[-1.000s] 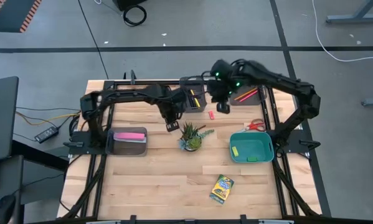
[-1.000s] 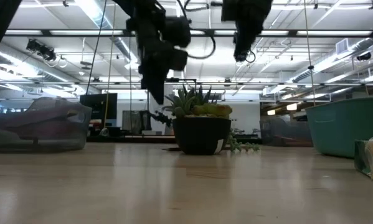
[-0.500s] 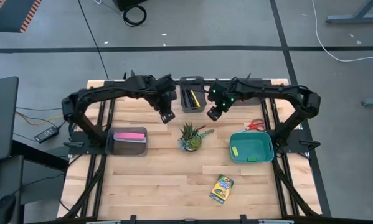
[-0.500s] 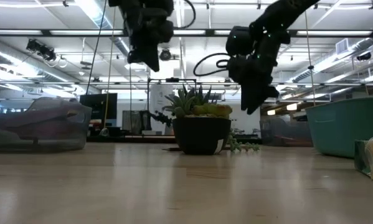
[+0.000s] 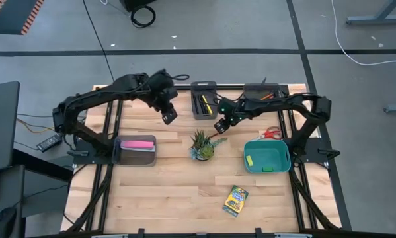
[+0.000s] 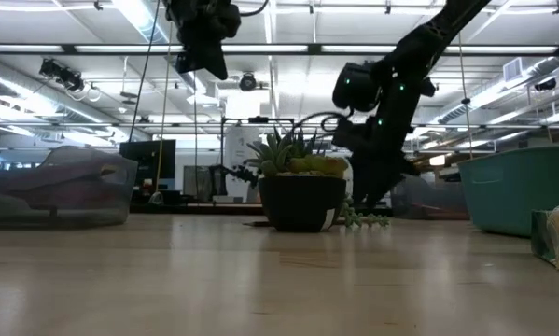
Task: Sort crayons/erasers/pens/pencils in bins
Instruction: Put the pink eraser into the green blue bin
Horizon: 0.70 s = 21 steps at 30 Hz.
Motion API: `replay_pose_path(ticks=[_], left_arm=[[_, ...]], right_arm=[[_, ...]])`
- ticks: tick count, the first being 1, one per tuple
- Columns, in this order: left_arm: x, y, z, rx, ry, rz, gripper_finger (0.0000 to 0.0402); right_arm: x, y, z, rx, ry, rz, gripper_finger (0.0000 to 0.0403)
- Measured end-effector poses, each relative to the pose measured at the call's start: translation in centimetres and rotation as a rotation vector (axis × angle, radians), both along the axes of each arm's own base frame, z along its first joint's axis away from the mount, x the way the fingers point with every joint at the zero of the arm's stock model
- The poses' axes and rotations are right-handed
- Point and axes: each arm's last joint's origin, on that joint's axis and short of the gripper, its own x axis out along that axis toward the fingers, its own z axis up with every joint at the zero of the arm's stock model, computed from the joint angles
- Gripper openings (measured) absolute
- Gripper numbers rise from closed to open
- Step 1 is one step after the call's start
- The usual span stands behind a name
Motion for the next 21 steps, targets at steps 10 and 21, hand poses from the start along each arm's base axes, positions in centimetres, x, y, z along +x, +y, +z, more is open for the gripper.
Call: replay_pose_path(ticks=[10, 21], left_arm=[[-1.3, -0.4, 0.3, -0.021, 0.051, 0.003, 0.0014], [-1.4, -0.5, 0.3, -0.014, 0.059, -0.014, 0.0005]], right_arm=[[1.0, -0.7, -2.1, 0.044, 0.048, -0.110, 0.0160], [1.0, -0.9, -2.1, 0.050, 0.039, -0.205, 0.0166]])
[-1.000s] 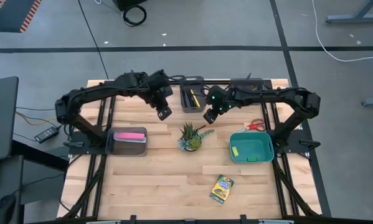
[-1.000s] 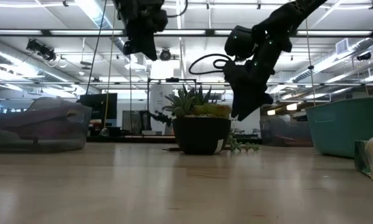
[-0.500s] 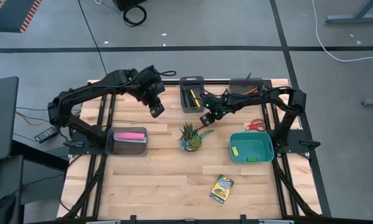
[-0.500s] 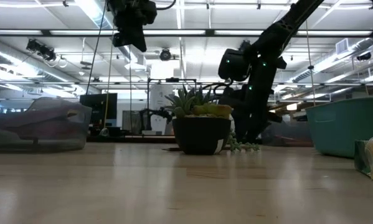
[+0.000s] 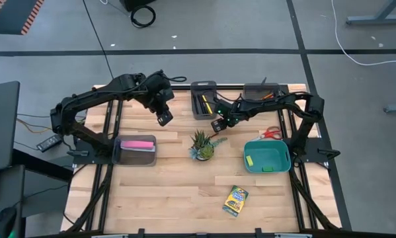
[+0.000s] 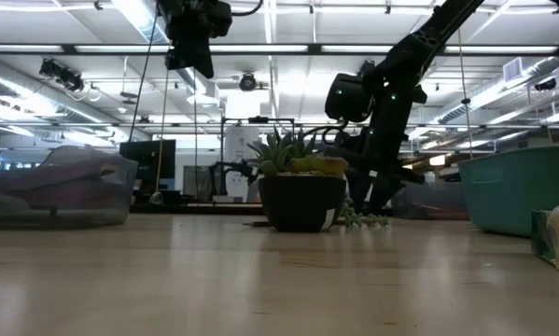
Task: Sort crayons/erasers/pens/pencils in bins
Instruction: Put the pink eraser into the green blue bin
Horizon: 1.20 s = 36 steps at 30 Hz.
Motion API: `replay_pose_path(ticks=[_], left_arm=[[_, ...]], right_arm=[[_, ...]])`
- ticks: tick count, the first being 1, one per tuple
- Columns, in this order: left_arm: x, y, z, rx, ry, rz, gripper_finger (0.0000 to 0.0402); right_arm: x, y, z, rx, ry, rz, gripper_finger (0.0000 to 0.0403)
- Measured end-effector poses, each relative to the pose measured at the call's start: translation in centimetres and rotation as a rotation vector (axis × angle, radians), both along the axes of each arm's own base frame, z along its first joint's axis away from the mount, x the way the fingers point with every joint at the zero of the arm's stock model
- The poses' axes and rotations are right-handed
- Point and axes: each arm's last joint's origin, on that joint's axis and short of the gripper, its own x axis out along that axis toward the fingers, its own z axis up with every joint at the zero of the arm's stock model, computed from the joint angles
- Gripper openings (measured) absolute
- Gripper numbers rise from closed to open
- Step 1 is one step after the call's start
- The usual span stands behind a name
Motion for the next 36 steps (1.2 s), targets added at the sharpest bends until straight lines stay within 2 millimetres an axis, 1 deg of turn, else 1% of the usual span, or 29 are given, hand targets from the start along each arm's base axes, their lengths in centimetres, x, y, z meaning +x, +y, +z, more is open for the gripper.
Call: replay_pose_path(ticks=[3, 9, 14, 17, 20, 24, 28, 31, 36], left_arm=[[0.0, 0.0, 0.0, 0.004, 0.000, -0.007, 0.0007], [0.0, 0.0, 0.0, 0.007, 0.000, -0.011, 0.0026], [0.0, 0.0, 0.0, 0.026, 0.001, -0.051, 0.0016], [0.0, 0.0, 0.0, 0.031, 0.001, -0.060, 0.0006], [0.0, 0.0, 0.0, 0.032, 0.002, -0.062, 0.0006], [0.0, 0.0, 0.0, 0.032, 0.002, -0.063, 0.0022], [0.0, 0.0, 0.0, 0.031, 0.003, -0.063, 0.0034], [0.0, 0.0, -0.1, 0.027, 0.011, -0.063, 0.0032], [-0.1, 0.0, -0.1, 0.026, 0.011, -0.076, 0.0015]], right_arm=[[0.0, 0.0, 0.0, 0.005, -0.007, -0.039, 0.0168], [0.0, 0.1, 0.4, 0.013, -0.033, -0.100, 0.0168], [-0.1, 0.2, 1.4, -0.023, -0.061, -0.114, 0.0168], [-0.2, 0.1, 1.3, -0.015, -0.050, -0.115, 0.0168], [-0.4, -0.2, 1.3, -0.051, -0.037, -0.121, 0.0168], [-0.5, -1.0, 1.0, -0.092, -0.019, -0.139, 0.0168], [-0.6, -1.6, 0.3, -0.069, -0.007, -0.150, 0.0168], [-0.5, -1.5, 0.2, -0.068, -0.012, -0.144, 0.0168], [-0.1, -0.9, 0.2, -0.067, -0.016, -0.124, 0.0168]])
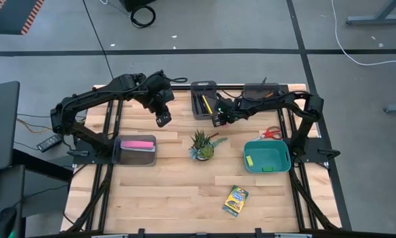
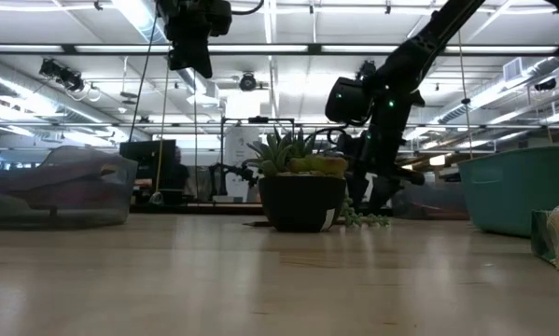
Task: Sort crayons/erasers/pens/pencils in bins
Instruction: Put the pink eraser into the green blue bin
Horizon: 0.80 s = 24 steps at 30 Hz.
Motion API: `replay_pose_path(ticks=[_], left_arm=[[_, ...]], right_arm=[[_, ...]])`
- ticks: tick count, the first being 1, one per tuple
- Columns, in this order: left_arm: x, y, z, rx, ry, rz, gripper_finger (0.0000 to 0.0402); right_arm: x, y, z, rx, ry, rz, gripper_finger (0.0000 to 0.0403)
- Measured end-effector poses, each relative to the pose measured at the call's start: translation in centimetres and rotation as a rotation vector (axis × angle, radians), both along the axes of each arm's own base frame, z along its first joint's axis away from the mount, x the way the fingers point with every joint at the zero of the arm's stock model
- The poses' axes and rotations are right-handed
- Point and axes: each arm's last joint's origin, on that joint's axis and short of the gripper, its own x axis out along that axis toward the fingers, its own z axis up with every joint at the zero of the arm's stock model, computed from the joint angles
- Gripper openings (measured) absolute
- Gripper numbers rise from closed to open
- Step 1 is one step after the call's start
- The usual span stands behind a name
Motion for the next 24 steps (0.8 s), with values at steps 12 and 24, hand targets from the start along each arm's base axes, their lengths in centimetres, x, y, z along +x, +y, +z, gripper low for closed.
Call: replay_pose_path(ticks=[12, 24], left_arm=[[0.0, 0.0, 0.0, -0.008, 0.001, -0.008, 0.0025], [-0.3, -0.2, -0.2, -0.017, 0.033, -0.034, 0.0007]], right_arm=[[0.9, 1.6, -1.8, 0.009, 0.061, 0.019, 0.0168], [0.9, 2.8, -1.9, -0.035, 0.123, 0.054, 0.0117]])
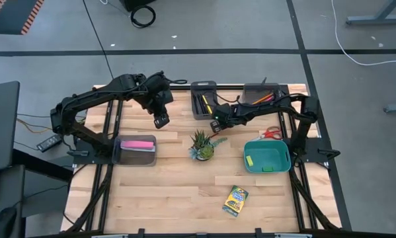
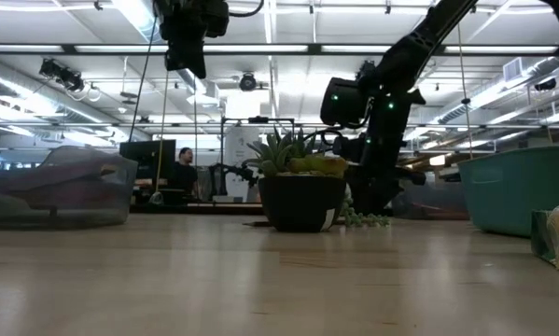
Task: Sort crayons/erasers/pens/pencils in bins
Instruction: Put the pink eraser into the green blue bin
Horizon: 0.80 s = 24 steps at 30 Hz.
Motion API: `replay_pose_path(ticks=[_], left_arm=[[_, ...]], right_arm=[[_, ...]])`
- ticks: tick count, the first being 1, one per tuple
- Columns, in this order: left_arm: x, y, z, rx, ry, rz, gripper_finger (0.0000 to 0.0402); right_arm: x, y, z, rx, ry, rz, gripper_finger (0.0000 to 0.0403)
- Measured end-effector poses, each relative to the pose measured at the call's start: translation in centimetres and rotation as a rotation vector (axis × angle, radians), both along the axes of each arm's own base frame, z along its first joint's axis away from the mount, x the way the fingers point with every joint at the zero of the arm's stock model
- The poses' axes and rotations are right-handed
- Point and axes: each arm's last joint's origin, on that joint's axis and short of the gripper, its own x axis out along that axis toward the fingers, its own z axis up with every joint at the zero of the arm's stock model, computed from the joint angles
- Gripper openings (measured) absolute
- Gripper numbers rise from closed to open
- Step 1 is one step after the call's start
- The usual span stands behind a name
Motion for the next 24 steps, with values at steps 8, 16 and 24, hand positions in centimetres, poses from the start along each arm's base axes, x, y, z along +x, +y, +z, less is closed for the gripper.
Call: replay_pose_path(ticks=[8, 16, 24], left_arm=[[0.0, 0.0, 0.0, 0.001, 0.000, -0.002, 0.0027], [0.0, 0.0, 0.0, 0.002, -0.002, -0.002, 0.0006], [0.4, 0.2, 0.2, 0.022, -0.048, -0.004, 0.0026]], right_arm=[[-0.2, 0.1, 0.1, -0.002, 0.044, 0.076, 0.0060], [-2.0, 1.2, 2.8, 0.107, 0.039, 0.106, 0.0062], [-5.7, 2.8, 9.0, 0.129, -0.015, 0.102, 0.0065]])
